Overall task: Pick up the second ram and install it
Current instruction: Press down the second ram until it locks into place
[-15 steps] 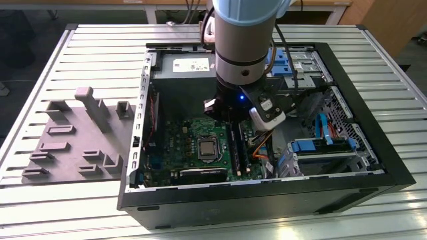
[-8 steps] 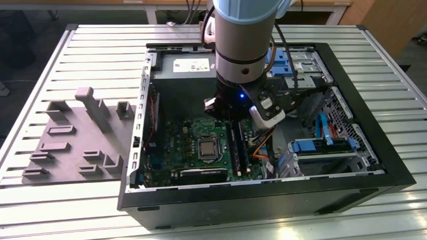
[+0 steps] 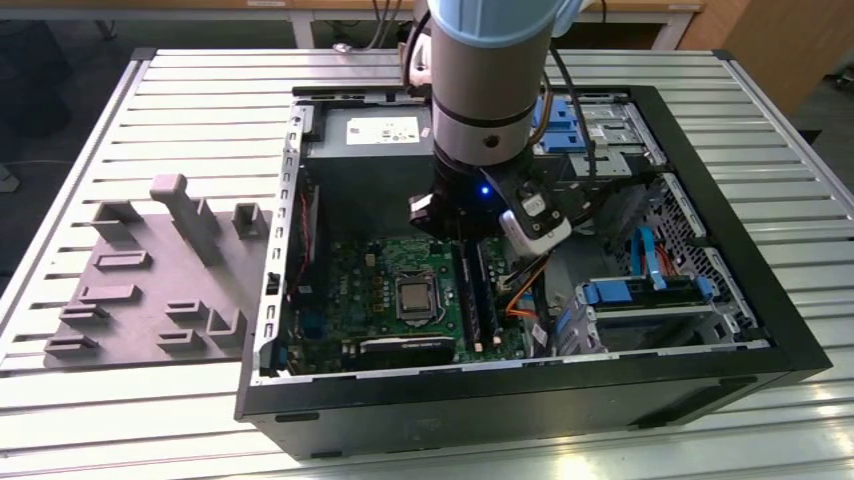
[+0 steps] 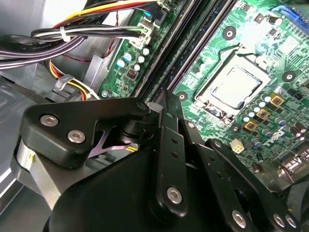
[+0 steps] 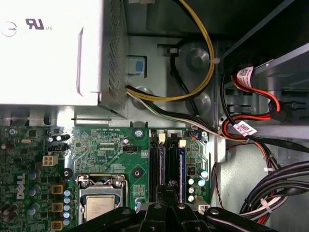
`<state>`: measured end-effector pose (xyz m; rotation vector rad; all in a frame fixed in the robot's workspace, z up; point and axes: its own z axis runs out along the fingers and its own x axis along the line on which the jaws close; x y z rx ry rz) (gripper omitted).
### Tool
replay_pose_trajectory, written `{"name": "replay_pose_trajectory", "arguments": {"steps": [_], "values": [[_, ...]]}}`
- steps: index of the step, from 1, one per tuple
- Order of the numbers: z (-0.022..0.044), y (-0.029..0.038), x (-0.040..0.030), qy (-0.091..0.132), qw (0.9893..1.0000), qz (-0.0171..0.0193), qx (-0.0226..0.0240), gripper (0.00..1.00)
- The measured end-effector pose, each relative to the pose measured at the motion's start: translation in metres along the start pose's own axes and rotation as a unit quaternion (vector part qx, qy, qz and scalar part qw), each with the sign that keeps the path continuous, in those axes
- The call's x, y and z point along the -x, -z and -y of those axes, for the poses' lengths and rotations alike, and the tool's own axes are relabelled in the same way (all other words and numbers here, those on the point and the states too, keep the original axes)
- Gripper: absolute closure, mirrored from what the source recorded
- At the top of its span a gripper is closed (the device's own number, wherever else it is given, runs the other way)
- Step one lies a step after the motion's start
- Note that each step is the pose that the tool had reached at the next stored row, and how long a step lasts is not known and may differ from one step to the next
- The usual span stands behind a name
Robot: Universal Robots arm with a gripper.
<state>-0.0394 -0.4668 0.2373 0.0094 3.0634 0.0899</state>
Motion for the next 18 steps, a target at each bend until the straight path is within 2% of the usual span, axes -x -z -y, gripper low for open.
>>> {"name": "replay_pose_trajectory", "arguments": {"steps": [4, 12, 18], "values": [[-0.0036, -0.0003, -0.0001, 0.0, 1.0, 0.0, -0.0001, 0.89], [-0.0064, -0.0022, 0.0004, 0.0, 1.0, 0.0, 0.0004, 0.89], [-0.0119, -0.0035, 0.0003, 0.0, 1.0, 0.0, 0.0006, 0.89]]}}
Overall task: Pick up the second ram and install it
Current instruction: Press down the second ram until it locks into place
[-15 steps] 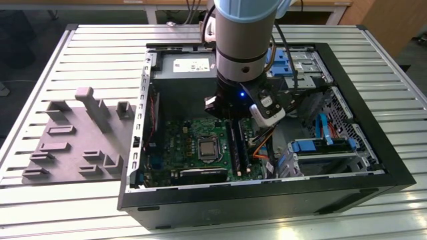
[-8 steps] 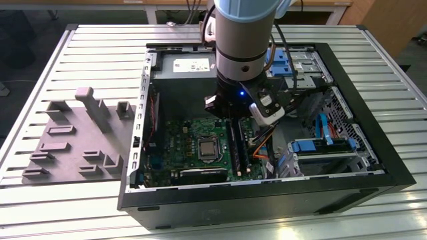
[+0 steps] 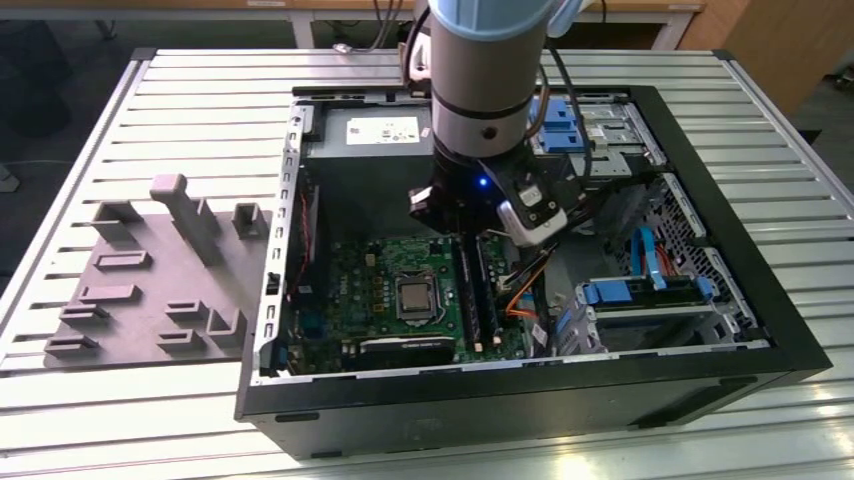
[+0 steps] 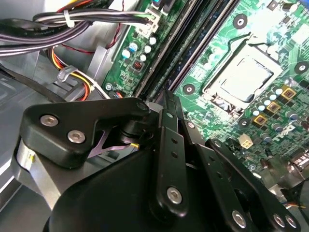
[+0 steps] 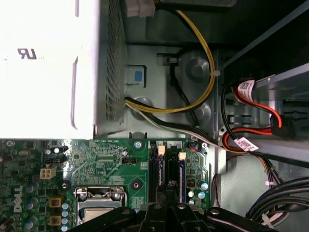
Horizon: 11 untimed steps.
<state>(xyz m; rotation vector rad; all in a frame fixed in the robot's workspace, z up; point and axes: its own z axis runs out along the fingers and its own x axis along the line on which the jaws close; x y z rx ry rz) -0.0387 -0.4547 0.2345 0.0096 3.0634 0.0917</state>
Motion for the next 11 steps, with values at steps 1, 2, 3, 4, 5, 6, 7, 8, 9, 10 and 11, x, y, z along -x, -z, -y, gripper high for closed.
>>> {"name": "replay_pose_trajectory", "arguments": {"steps": [1, 2, 3, 4, 5, 6, 7, 8, 9, 10, 11], "values": [[-0.0007, -0.0002, 0.0, 0.0, 1.0, 0.0, 0.0, 0.89], [-0.0013, -0.0005, 0.0, 0.0, 1.0, 0.0, 0.0, 0.89], [-0.0019, -0.001, -0.0001, 0.0, 1.0, 0.0, 0.0, 0.89], [-0.0029, -0.0013, -0.0001, 0.0, 1.0, 0.0, 0.0, 0.89], [-0.004, -0.0015, -0.0002, 0.0, 1.0, 0.0, 0.0, 0.89], [-0.005, -0.0017, -0.0002, 0.0, 1.0, 0.0, 0.0, 0.89], [-0.0056, -0.0021, -0.0002, 0.0, 1.0, 0.0, 0.0, 0.89], [-0.0061, -0.0027, -0.0002, 0.0, 1.0, 0.0, 0.0001, 0.89], [-0.0065, -0.0034, -0.0003, 0.0, 1.0, 0.0, 0.0, 0.89], [-0.0069, -0.004, -0.0003, 0.0, 1.0, 0.0, -0.0001, 0.89], [-0.0072, -0.0047, -0.0004, 0.0, 1.0, 0.0, -0.0002, 0.89]]}}
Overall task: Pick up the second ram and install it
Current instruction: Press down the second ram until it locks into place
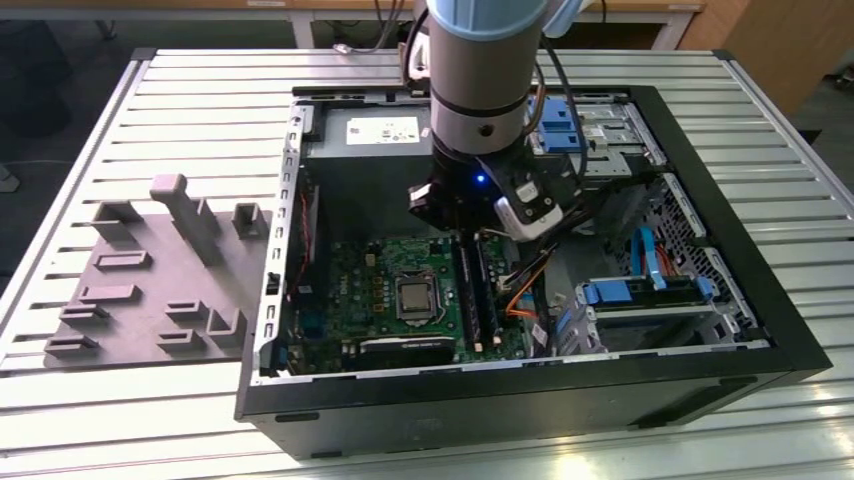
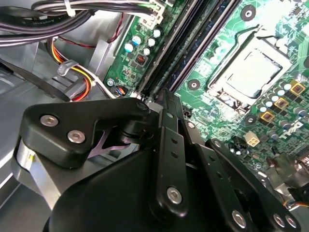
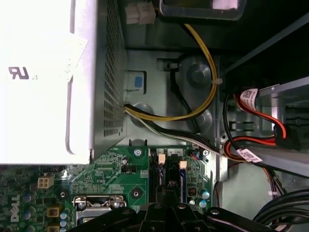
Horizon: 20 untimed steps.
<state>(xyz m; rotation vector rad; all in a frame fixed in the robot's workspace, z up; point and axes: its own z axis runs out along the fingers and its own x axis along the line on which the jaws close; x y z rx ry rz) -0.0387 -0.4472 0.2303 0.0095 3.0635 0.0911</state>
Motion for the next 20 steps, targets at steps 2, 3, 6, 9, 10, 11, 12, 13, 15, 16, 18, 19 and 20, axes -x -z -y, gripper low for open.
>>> {"name": "replay_pose_trajectory", "arguments": {"steps": [2, 3, 6, 9, 10, 11, 12, 13, 15, 16, 18, 19, 20], "values": [[-0.0007, -0.0016, -0.0001, 0.0, 1.0, 0.0, -0.0001, 0.89], [-0.0012, -0.0022, -0.0002, 0.0, 1.0, 0.0, -0.0005, 0.89], [-0.0027, -0.003, -0.0002, 0.0, 1.0, 0.0, -0.0012, 0.89], [-0.004, -0.0038, -0.0003, 0.0, 1.0, 0.0, -0.0014, 0.89], [-0.0042, -0.0045, -0.0003, 0.0, 1.0, 0.0, -0.0013, 0.89], [-0.0044, -0.0052, -0.0003, 0.0, 1.0, 0.0, -0.0014, 0.89], [-0.0045, -0.0058, -0.0004, 0.0, 1.0, 0.0, -0.0014, 0.89], [-0.0046, -0.006, -0.0004, 0.0, 1.0, 0.0, -0.0015, 0.89], [-0.0047, -0.0061, -0.0005, 0.0, 1.0, 0.0, -0.0015, 0.89], [-0.0049, -0.0065, -0.0005, 0.0, 1.0, 0.0, -0.0014, 0.89], [-0.005, -0.0076, -0.0006, 0.0, 1.0, 0.0, -0.0014, 0.89], [-0.005, -0.0076, -0.0006, 0.0, 1.0, 0.0, -0.0015, 0.89], [-0.005, -0.0076, -0.0006, 0.0, 1.0, 0.0, -0.0016, 0.89]]}}
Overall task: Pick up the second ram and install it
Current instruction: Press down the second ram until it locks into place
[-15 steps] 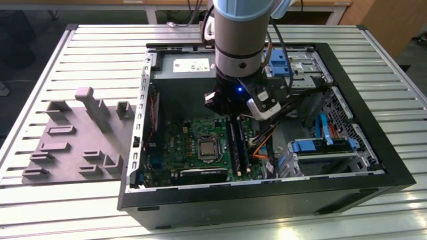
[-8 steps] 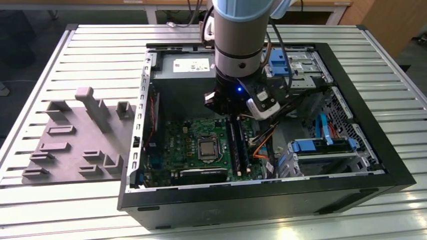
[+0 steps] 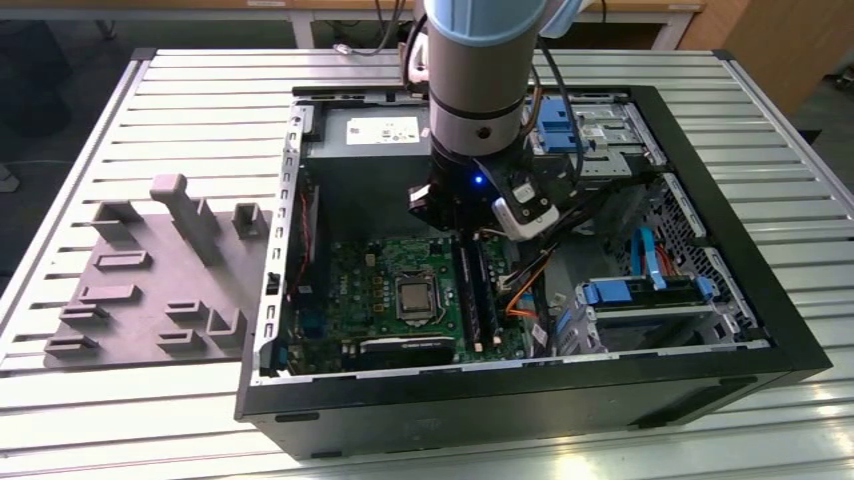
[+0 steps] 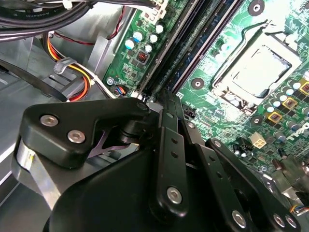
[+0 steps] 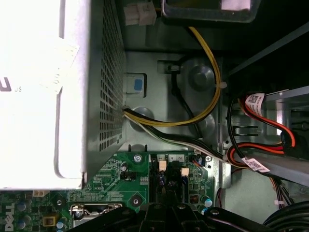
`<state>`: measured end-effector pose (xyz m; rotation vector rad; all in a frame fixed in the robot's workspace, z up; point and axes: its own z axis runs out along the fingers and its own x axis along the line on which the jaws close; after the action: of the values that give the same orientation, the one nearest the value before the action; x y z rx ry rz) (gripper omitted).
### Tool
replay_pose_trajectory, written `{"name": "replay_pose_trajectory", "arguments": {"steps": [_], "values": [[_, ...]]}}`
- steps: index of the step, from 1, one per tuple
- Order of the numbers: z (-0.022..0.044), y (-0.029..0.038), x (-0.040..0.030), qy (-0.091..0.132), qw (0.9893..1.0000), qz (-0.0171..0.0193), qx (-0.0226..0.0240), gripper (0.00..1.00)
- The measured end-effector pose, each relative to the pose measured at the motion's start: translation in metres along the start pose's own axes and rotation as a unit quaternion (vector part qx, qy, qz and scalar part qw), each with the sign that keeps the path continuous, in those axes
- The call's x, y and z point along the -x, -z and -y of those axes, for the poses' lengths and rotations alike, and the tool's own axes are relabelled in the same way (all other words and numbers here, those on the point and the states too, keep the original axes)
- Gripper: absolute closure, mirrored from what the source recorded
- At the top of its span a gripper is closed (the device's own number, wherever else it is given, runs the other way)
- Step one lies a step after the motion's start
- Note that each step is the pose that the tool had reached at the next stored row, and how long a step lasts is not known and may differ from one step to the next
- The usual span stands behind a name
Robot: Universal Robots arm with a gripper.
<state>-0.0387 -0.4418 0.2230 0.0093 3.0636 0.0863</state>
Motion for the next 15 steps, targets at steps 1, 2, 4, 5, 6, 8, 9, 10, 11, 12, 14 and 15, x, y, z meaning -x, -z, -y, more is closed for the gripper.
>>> {"name": "replay_pose_trajectory", "arguments": {"steps": [1, 2, 4, 5, 6, 8, 9, 10, 11, 12, 14, 15], "values": [[0.0, 0.0, 0.0, 0.0, 1.0, 0.0, 0.0, 0.89], [-0.0001, -0.0004, 0.0, 0.0, 1.0, 0.0, 0.0001, 0.89], [-0.0001, -0.0019, -0.0001, 0.0, 1.0, 0.0001, 0.0, 0.89], [0.0, -0.0023, -0.0002, 0.0, 1.0, 0.0, -0.0001, 0.89], [0.0, -0.0024, -0.0002, 0.0, 1.0, 0.0, -0.0002, 0.89], [0.0, -0.0026, -0.0002, 0.0, 1.0, 0.0, -0.0003, 0.89], [0.0, -0.0033, -0.0003, 0.0, 1.0, 0.0, -0.0002, 0.89], [0.0, -0.0039, -0.0003, 0.0, 1.0, 0.0, -0.0003, 0.89], [0.0001, -0.0046, -0.0004, 0.0, 1.0, 0.0, -0.0003, 0.89], [0.0001, -0.0048, -0.0004, 0.0, 1.0, -0.0001, -0.0003, 0.89], [0.0001, -0.0049, -0.0004, 0.0, 1.0, -0.0001, -0.0003, 0.89], [0.0001, -0.005, -0.0004, 0.0, 1.0, 0.0, -0.0002, 0.89]]}}
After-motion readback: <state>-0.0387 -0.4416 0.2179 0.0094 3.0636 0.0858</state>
